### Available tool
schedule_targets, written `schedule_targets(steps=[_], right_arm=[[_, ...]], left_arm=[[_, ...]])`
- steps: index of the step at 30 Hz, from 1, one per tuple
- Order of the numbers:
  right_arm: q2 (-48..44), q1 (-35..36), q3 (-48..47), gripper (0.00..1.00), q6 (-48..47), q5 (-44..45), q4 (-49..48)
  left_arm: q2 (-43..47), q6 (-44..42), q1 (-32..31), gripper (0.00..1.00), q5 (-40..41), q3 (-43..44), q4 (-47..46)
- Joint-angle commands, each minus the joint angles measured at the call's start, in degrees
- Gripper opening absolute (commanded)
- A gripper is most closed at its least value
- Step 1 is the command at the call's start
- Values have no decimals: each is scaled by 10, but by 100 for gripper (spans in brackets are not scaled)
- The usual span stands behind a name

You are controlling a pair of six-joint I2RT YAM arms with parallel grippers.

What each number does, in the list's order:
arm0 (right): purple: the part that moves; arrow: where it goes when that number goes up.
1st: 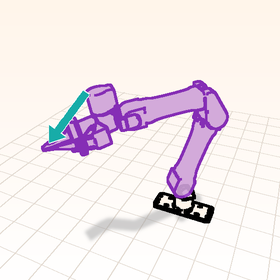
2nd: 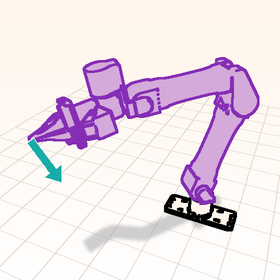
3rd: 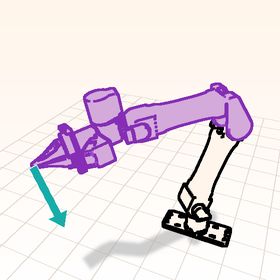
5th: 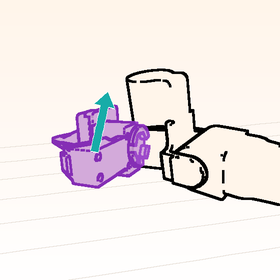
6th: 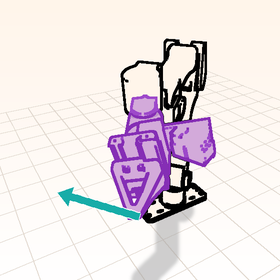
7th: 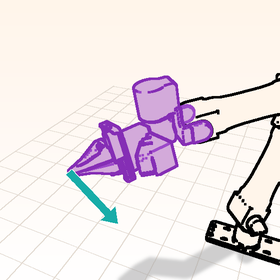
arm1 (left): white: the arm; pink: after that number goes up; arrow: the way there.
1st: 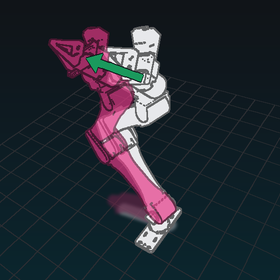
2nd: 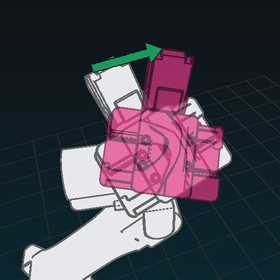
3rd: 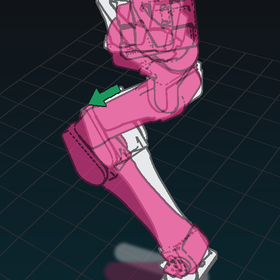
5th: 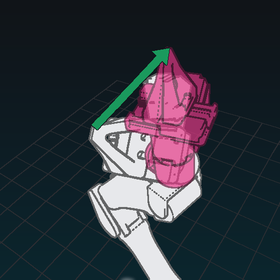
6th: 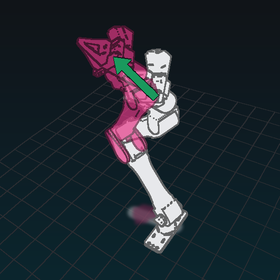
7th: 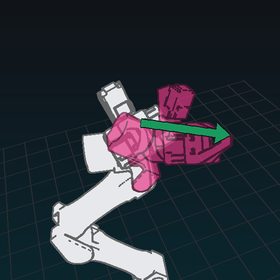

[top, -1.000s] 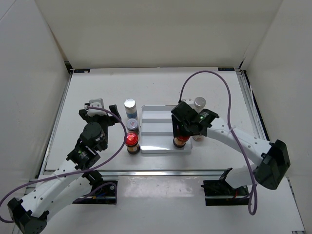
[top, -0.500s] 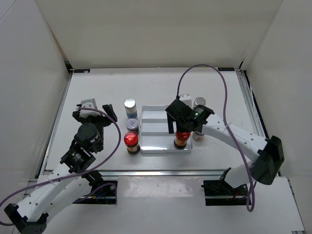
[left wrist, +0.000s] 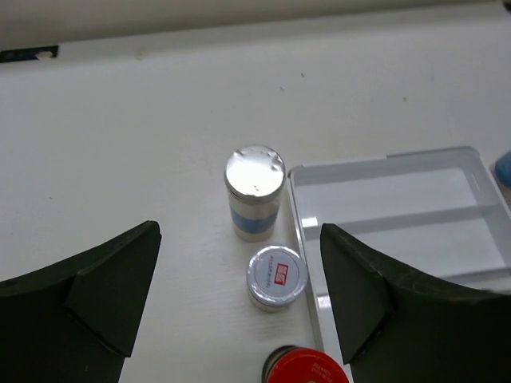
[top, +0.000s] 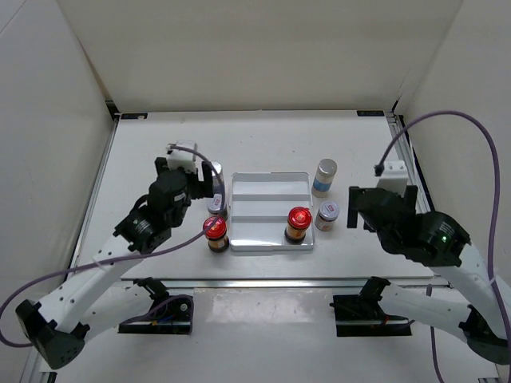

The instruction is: Organize the condiment bottles

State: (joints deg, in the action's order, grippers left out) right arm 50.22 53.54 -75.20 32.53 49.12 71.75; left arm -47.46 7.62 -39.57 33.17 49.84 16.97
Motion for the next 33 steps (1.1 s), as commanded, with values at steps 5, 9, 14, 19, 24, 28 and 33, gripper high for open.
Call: schedule_targets(steps=[5,9,14,19,24,28,33], right_arm=[[-183,0,130,100,75,52,20],[-258,0,157,100,75,51,1],[-236,0,162,100,68,41,-5],[-148,0,162,100,56,25,-16],[-126,0,162,100,51,19,-16],[-157,0,167,100,51,19,-21],[-194,0,168,100,46,14,-21]], left_arm=[[-22,66,-2,92,-148,18,135],[-37,133,-2,99,-137,18,202],[-37,178,-2,99,-175,18,229],[-58,227,-2,99,-202,-2,254],[-69,262,-8,96,-235,-26,254],[-75,269,-18,96,-235,-47,254],[-93,264,-18,89,-235,-47,254]])
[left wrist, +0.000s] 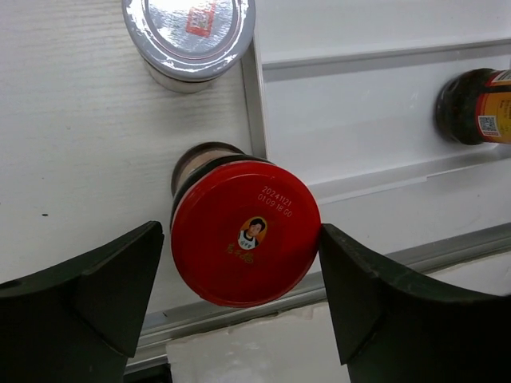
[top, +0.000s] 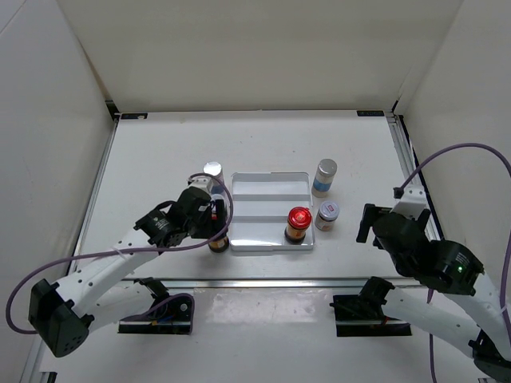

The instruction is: Organize the condiment bottles

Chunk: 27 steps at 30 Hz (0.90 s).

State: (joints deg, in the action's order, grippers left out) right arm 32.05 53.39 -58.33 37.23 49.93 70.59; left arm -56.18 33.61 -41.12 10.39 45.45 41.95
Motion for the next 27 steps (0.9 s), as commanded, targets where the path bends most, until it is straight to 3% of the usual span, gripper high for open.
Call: schedule_targets(steps=[1,4,7,10,11,16,27], right_arm=[[-12,1,-1,100,-1,6,-10],[-12,1,-1,100,-1,6,-15],[-5,1,-1,100,-7,6,-15],[1,1,-1,100,-7,6,-15],[1,1,-1,100,-7,6,-15],[1,1,-1,100,-7,6,-15],[-4,1,-1,100,-7,6,-15]], left_arm=[[-12,4,-3,86,-7,-3,4],[-28,-1,-3,73,-13,3,4],[-34,-1,-8,65,-13,8,4],[-34,-1,-14,48,-5,22,4],[-34,-1,-14,38,1,27,4],[-15,-1,-43,13,38,87,18],[-62,22,-129,11,120,227,40]])
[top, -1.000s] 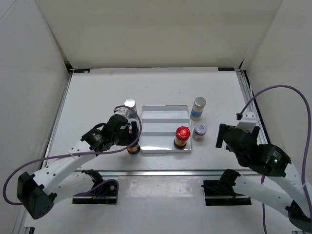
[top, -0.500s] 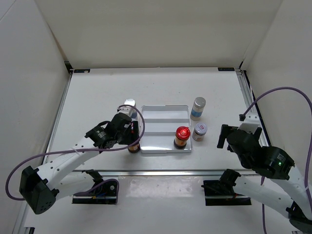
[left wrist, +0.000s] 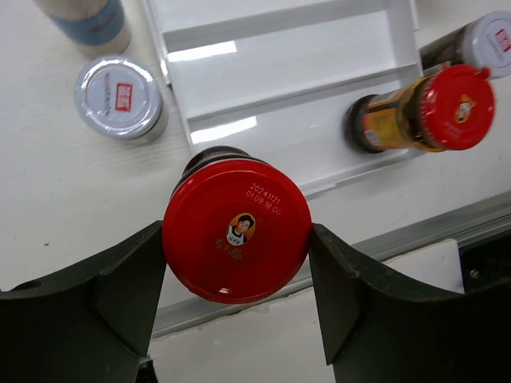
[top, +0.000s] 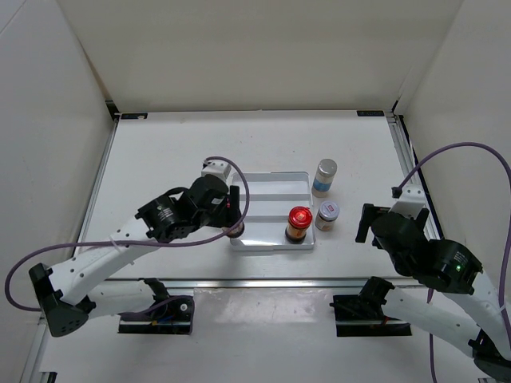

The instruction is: Organize the condiment bottles

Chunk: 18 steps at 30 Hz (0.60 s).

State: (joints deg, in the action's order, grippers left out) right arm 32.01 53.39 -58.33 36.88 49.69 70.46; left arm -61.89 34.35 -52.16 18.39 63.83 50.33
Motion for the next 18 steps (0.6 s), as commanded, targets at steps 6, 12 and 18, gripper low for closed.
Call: schedule_targets(steps=[6,12,18], right_arm=[[-4,1,-1,100,-3,8,-14],[-4,1,-1,100,-3,8,-14],[-9,1,-1,100,-3,8,-14]], left_arm=[[-73,20,-53,11,83,74,-44],[-116,27,-70,11,100,74,-66],[-121,21,-70,11,105,20,-133]])
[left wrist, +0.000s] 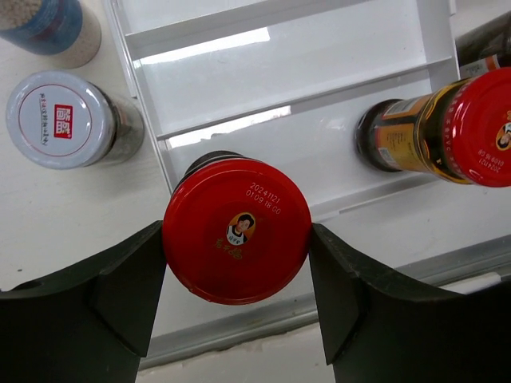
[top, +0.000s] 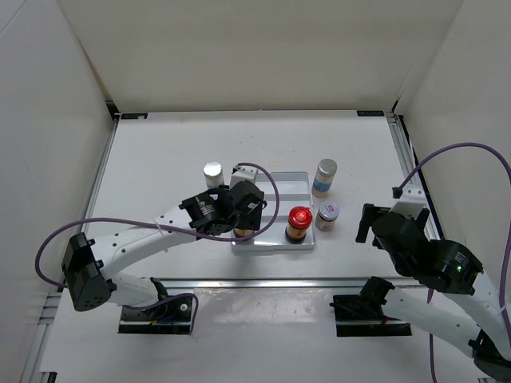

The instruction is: Organize the condiment bottles

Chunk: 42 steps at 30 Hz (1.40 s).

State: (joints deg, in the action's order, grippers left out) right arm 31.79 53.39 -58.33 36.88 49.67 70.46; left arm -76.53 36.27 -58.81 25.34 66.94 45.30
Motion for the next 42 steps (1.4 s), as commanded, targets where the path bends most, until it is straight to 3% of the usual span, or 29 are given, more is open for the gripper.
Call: schedule_targets(steps=[1,8,11,14,15,17,18,24,29,36,42], right_arm=[[-7,1,-1,100,-3,9,-14],[-7,1,-1,100,-3,9,-14],[-7,1,-1,100,-3,9,-14],[-7,1,-1,100,-3,9,-14],[-7,1,-1,100,-3,9,-14],[-7,1,-1,100,-3,9,-14],[-7,1,-1,100,-3,9,-14],[-2,1,-1,100,-3,9,-19],[10,1,4,100,-8,9,-19],[100,1,-33,100,-30,-24,-24],[256,-18,-99,100,-36,-53,-59]], left_arm=[[25,2,-3,11,36,-18,-91],[25,2,-3,11,30,-50,-118],[20,2,-3,16,30,-60,-118],[20,2,-3,36,30,-66,-118],[20,2,-3,57,30,-71,-118],[26,2,-3,78,25,-71,-118],[26,2,-3,100,25,-71,-118],[73,-60,-3,100,39,-25,-108],[169,-187,-3,100,91,2,-86],[259,-257,139,100,139,-52,-29],[289,-203,207,100,108,-134,-28]])
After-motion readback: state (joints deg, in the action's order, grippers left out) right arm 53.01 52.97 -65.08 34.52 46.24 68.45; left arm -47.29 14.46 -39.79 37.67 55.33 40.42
